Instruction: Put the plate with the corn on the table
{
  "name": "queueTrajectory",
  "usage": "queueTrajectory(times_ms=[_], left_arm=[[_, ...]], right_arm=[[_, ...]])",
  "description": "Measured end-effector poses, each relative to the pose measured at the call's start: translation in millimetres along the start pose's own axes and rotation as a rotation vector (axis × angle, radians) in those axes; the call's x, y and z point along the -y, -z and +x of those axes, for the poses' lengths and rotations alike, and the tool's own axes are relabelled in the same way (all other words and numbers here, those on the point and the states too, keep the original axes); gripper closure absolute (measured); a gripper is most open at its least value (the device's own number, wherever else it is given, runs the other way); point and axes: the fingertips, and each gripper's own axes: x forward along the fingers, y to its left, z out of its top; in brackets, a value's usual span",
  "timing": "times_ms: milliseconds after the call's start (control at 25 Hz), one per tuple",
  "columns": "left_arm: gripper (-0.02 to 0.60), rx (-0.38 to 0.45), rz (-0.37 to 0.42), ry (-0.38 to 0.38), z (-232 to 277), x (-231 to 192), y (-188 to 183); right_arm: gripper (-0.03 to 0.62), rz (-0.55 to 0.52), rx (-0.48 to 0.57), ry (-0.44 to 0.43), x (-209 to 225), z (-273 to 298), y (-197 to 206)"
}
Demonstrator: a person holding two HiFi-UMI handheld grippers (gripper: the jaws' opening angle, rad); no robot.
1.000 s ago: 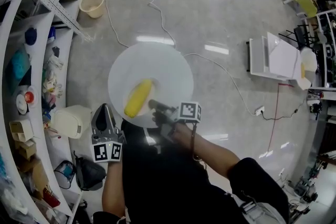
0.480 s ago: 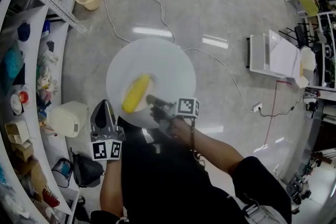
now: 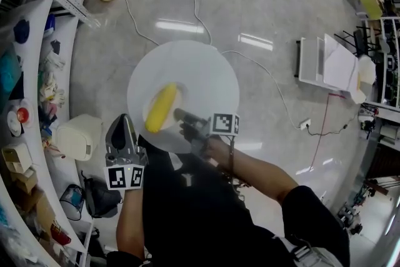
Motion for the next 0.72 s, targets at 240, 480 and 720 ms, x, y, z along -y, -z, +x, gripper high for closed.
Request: queueTrajectory(times_ms=[240, 480, 720], left_arm=[[0.581, -0.008, -0.003, -0.003, 5.3, -12.9, 10.9], [0.580, -0.012, -0.013, -0.007, 8.6, -26.4, 19.4], [0.581, -0.016, -0.023, -0.001, 13.8, -33.0, 29.3]], right_arm=[[0.566, 0.048, -0.006, 0.075, 24.1, 7.9, -2.5], [0.566, 0.054, -0.009, 0.087, 42.7, 20.1, -0.1], [0.565, -0.003, -0.014, 0.017, 46.6, 36.8, -4.7]])
